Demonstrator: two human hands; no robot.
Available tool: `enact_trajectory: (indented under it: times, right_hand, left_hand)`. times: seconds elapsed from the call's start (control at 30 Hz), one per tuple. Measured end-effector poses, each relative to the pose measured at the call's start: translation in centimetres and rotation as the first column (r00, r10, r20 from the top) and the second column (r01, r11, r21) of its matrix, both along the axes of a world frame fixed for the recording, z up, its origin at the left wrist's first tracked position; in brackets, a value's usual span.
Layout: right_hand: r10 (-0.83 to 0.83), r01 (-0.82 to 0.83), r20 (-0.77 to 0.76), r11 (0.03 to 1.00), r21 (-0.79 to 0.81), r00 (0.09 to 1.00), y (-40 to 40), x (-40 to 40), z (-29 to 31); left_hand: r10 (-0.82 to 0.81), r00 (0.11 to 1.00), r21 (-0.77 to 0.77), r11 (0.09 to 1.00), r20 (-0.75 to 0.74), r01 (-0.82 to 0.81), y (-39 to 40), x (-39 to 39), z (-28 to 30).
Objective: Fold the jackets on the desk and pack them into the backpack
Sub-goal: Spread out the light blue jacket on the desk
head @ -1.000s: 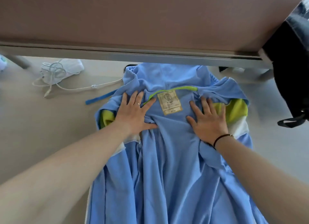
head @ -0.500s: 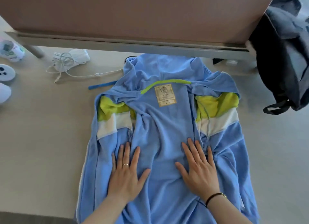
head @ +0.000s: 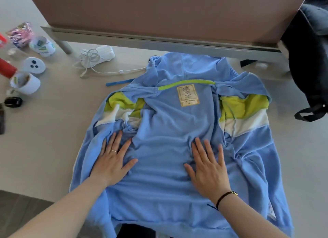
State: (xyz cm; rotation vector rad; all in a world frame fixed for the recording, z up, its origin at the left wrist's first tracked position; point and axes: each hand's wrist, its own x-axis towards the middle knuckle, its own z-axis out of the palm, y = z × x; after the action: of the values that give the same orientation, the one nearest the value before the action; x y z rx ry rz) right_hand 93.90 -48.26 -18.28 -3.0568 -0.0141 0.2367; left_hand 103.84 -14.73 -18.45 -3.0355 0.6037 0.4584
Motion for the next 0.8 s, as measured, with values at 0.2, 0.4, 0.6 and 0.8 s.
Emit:
enact_trajectory:
  times: [0.2, 0.4, 0.6, 0.8]
  right_hand:
    - [-0.173, 0.179, -0.074, 0.98, 0.085, 0.982, 6.8, 1.6, -1.4]
    - [-0.198, 0.2, -0.056, 0.979, 0.037, 0.979, 7.6, 2.6, -1.3]
    - [-0.341, 0.35, -0.119, 0.935, 0.066, 0.933, 11.7, 3.6, 0.1]
    - [-0.134, 0.158, -0.1, 0.943, 0.295, 0.986, 24.8, 5.9, 4.3]
  left_hand:
    - [-0.026, 0.999, -0.022, 0.999, 0.028, 0.027, 3.4, 1.7, -0.2]
    - [-0.092, 0.994, -0.056, 0.994, 0.058, 0.095, 6.5, 5.0, -0.6]
    - [-0.103, 0.99, -0.282, 0.957, -0.092, 0.073, 7.7, 5.4, 0.9]
    - [0.292, 0.955, -0.601, 0.755, -0.047, -0.261, 12.0, 1.6, 5.0]
